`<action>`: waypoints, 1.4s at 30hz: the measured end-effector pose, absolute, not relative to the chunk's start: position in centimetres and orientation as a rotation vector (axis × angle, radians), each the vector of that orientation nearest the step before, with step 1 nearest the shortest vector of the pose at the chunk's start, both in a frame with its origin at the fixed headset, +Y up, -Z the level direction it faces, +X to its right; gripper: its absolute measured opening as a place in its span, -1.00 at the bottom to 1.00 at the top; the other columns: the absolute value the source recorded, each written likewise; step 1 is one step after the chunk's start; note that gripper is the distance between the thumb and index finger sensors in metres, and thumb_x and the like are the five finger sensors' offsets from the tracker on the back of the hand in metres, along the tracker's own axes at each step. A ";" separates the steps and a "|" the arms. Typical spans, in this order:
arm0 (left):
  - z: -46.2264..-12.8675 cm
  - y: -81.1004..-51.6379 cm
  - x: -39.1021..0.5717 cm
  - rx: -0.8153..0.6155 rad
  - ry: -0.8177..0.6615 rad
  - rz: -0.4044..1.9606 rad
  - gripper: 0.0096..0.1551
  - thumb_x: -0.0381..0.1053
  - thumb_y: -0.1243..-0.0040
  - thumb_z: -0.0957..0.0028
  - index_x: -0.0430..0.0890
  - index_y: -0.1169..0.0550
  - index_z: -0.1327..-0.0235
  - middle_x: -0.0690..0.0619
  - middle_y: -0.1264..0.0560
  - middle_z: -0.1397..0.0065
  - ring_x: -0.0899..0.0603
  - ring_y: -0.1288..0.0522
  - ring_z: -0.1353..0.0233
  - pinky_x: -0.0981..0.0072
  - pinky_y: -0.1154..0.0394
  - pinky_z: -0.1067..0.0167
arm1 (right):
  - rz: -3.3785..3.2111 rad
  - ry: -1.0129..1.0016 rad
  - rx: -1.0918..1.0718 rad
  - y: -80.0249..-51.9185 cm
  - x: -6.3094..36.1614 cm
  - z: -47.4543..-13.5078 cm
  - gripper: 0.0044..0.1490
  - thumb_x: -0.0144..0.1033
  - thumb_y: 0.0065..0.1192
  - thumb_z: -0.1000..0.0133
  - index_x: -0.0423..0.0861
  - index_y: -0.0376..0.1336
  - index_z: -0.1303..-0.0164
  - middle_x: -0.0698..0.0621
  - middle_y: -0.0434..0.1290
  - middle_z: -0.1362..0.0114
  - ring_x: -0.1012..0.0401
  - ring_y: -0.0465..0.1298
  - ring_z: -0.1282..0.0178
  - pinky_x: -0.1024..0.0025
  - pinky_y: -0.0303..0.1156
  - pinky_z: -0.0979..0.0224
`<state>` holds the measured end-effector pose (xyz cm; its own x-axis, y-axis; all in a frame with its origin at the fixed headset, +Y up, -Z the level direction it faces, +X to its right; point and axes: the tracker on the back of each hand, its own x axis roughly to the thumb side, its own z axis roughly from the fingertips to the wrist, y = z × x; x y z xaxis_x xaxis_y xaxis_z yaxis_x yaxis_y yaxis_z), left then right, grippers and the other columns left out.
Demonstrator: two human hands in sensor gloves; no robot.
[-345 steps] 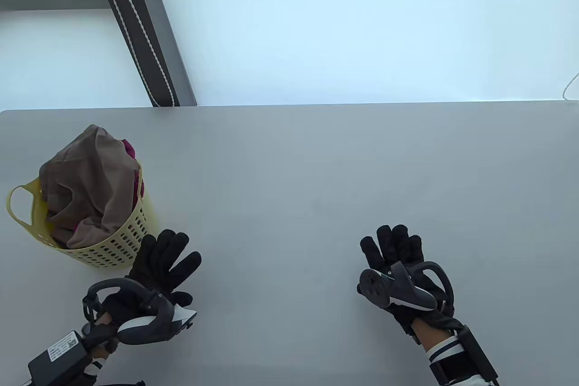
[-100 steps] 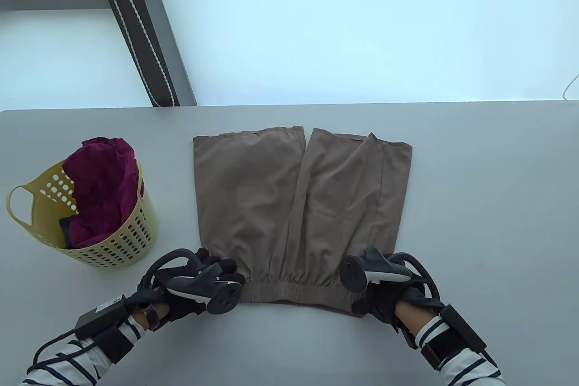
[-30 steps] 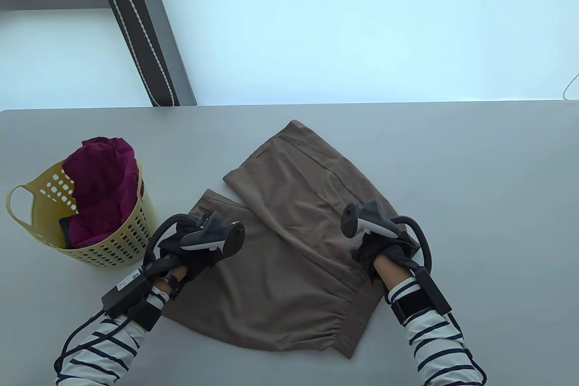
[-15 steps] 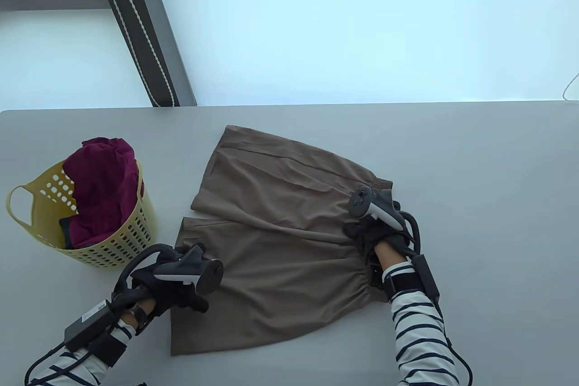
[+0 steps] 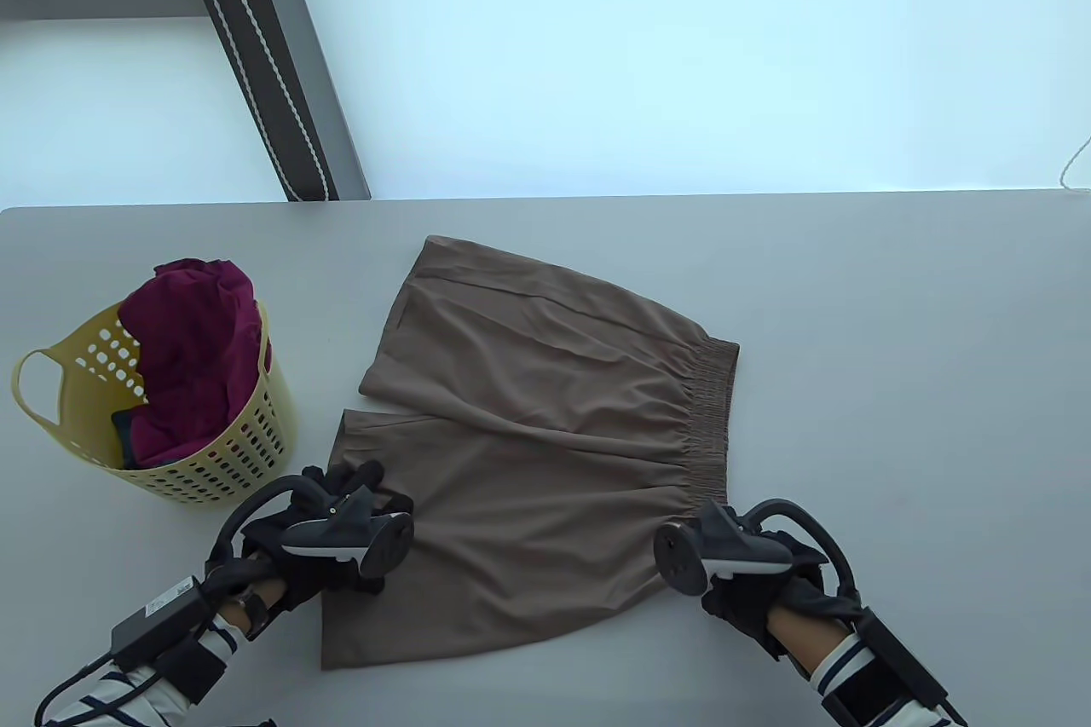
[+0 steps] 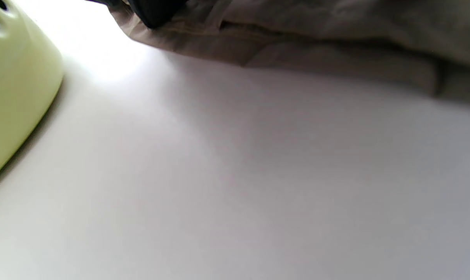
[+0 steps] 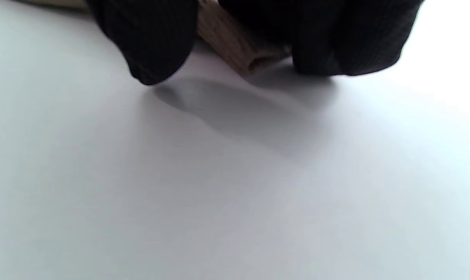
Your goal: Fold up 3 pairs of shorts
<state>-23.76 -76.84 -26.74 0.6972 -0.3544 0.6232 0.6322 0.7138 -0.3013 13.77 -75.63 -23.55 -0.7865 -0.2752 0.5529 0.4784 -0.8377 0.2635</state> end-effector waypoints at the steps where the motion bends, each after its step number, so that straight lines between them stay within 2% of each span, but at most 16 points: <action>1: -26.6 -76.8 -23.9 -0.510 -0.559 -0.606 0.09 0.45 0.30 0.21 0.01 0.23 -0.53 -0.45 0.21 -0.69 -0.49 -0.18 -0.62 -0.47 -0.14 -0.46 | -2.580 -0.531 -0.712 -75.7 13.7 -23.5 -0.01 -0.15 0.21 0.02 -0.43 -0.07 -0.41 -0.48 0.12 -0.37 -0.20 0.42 -0.32 0.01 0.43 -0.28; 3: -26.3 -76.5 -24.3 -0.422 -0.544 -0.651 0.15 0.44 0.34 0.19 -0.08 0.29 -0.54 -0.50 0.15 -0.68 -0.44 -0.24 -0.60 -0.45 -0.17 -0.45 | -2.582 -0.482 -0.713 -75.7 13.3 -23.4 -0.04 -0.16 0.23 0.05 -0.45 0.00 -0.38 -0.49 0.20 -0.33 -0.19 0.48 -0.27 0.01 0.47 -0.24; 7: -26.0 -76.6 -25.1 -0.370 -0.507 -0.682 0.09 0.44 0.32 0.18 -0.11 -0.04 -0.58 -0.37 -0.06 -0.67 -0.37 -0.34 -0.55 -0.43 -0.21 -0.44 | -2.573 -0.360 -0.722 -75.6 12.8 -23.7 -0.13 -0.17 0.24 0.05 -0.42 0.11 -0.31 -0.44 0.31 -0.27 -0.12 0.57 -0.18 0.04 0.53 -0.17; 9: -26.0 -76.6 -25.1 -0.324 -0.508 -0.675 0.03 0.41 0.32 0.18 -0.12 -0.10 -0.54 -0.25 -0.19 -0.62 -0.30 -0.42 -0.50 -0.38 -0.27 -0.44 | -2.566 -0.273 -0.726 -75.6 12.7 -23.9 -0.19 -0.18 0.24 0.06 -0.39 0.17 -0.27 -0.41 0.38 -0.23 -0.07 0.63 -0.12 0.08 0.55 -0.14; 15: -26.8 -76.4 -24.3 -0.159 -0.512 -0.675 -0.41 0.23 0.10 0.07 0.06 -0.36 -0.22 0.12 -0.49 -0.34 -0.03 -0.63 -0.26 -0.19 -0.43 -0.41 | -2.567 -0.141 -0.709 -75.7 12.5 -24.9 -0.35 -0.25 0.22 0.02 -0.31 0.25 -0.20 -0.33 0.46 -0.17 0.03 0.70 -0.02 0.14 0.59 -0.09; 18: -26.6 -76.4 -23.8 -0.111 -0.529 -0.682 -0.57 0.17 0.00 0.06 0.12 -0.43 -0.06 0.19 -0.57 -0.20 0.04 -0.68 -0.15 -0.13 -0.48 -0.39 | -2.578 -0.165 -0.713 -75.5 12.8 -25.1 -0.38 -0.27 0.22 0.03 -0.27 0.25 -0.20 -0.30 0.46 -0.17 0.04 0.70 -0.01 0.15 0.59 -0.09; 23: -24.8 -75.7 -23.0 -0.240 -0.641 -0.653 -0.58 0.22 -0.07 0.10 0.12 -0.50 0.03 0.19 -0.61 -0.11 0.04 -0.69 -0.07 -0.13 -0.47 -0.40 | -2.582 -0.319 -0.755 -74.5 13.6 -24.7 -0.40 -0.26 0.25 0.08 -0.18 0.28 -0.16 -0.24 0.47 -0.17 0.07 0.71 -0.01 0.17 0.61 -0.08; 25: -24.1 -75.1 -22.7 -0.376 -0.692 -0.630 -0.59 0.25 -0.06 0.10 0.16 -0.51 0.04 0.22 -0.62 -0.10 0.06 -0.70 -0.07 -0.13 -0.44 -0.42 | -2.616 -0.527 -0.778 -73.5 14.2 -24.5 -0.40 -0.24 0.26 0.10 -0.10 0.30 -0.16 -0.18 0.47 -0.18 0.10 0.71 -0.04 0.18 0.59 -0.11; 27: -23.4 -73.9 -22.5 -0.506 -0.733 -0.547 -0.60 0.26 -0.09 0.12 0.18 -0.53 0.07 0.22 -0.63 -0.09 0.06 -0.70 -0.06 -0.13 -0.43 -0.42 | -2.698 -0.720 -0.817 -72.1 15.3 -24.5 -0.41 -0.23 0.27 0.12 -0.06 0.35 -0.14 -0.11 0.53 -0.18 0.12 0.71 -0.03 0.18 0.58 -0.12; 30: -22.3 -70.1 -22.3 -0.572 -0.799 -0.400 -0.60 0.28 -0.12 0.10 0.16 -0.56 0.09 0.20 -0.64 -0.05 0.05 -0.70 0.00 -0.12 -0.44 -0.41 | -2.852 -0.751 -0.795 -69.0 17.4 -24.5 -0.42 -0.21 0.30 0.14 -0.06 0.39 -0.11 -0.09 0.60 -0.12 0.14 0.74 0.04 0.19 0.60 -0.08; 32: -21.7 -67.2 -22.2 -0.539 -0.860 -0.299 -0.60 0.29 -0.13 0.11 0.15 -0.58 0.10 0.19 -0.66 -0.03 0.04 -0.70 0.03 -0.12 -0.45 -0.41 | -2.928 -0.773 -0.751 -67.0 18.8 -24.9 -0.42 -0.18 0.31 0.14 -0.06 0.40 -0.10 -0.07 0.62 -0.09 0.16 0.76 0.07 0.20 0.61 -0.06; 34: -21.8 -63.7 -22.2 -0.424 -0.872 -0.205 -0.59 0.30 -0.13 0.09 0.15 -0.58 0.09 0.18 -0.66 -0.03 0.04 -0.70 0.03 -0.13 -0.46 -0.41 | -3.051 -0.677 -0.696 -65.3 20.2 -25.8 -0.41 -0.18 0.32 0.13 -0.08 0.41 -0.11 -0.08 0.64 -0.06 0.15 0.76 0.11 0.19 0.61 -0.05; 37: -23.6 -60.8 -22.4 -0.290 -0.766 -0.187 -0.58 0.29 -0.12 0.06 0.14 -0.58 0.05 0.15 -0.64 -0.08 0.00 -0.69 -0.01 -0.18 -0.43 -0.41 | -3.164 -0.569 -0.520 -63.9 21.5 -28.5 -0.40 -0.17 0.32 0.11 -0.12 0.41 -0.13 -0.11 0.65 -0.02 0.12 0.75 0.15 0.15 0.59 -0.04; 40: -26.1 -60.5 -22.0 -0.211 -0.614 -0.266 -0.60 0.27 -0.10 0.02 0.14 -0.57 0.02 0.12 -0.62 -0.14 -0.02 -0.68 -0.05 -0.21 -0.42 -0.40 | -3.196 -0.478 -0.336 -64.3 21.9 -31.4 -0.39 -0.14 0.30 0.11 -0.13 0.41 -0.12 -0.12 0.65 -0.01 0.09 0.74 0.15 0.12 0.57 -0.04; 42: -27.7 -61.2 -21.5 -0.214 -0.527 -0.307 -0.60 0.26 -0.08 -0.01 0.14 -0.56 -0.01 0.09 -0.60 -0.18 -0.04 -0.67 -0.08 -0.24 -0.41 -0.40 | -3.210 -0.427 -0.218 -65.3 21.8 -33.4 -0.39 -0.13 0.29 0.11 -0.12 0.42 -0.11 -0.12 0.64 0.00 0.08 0.73 0.15 0.10 0.56 -0.05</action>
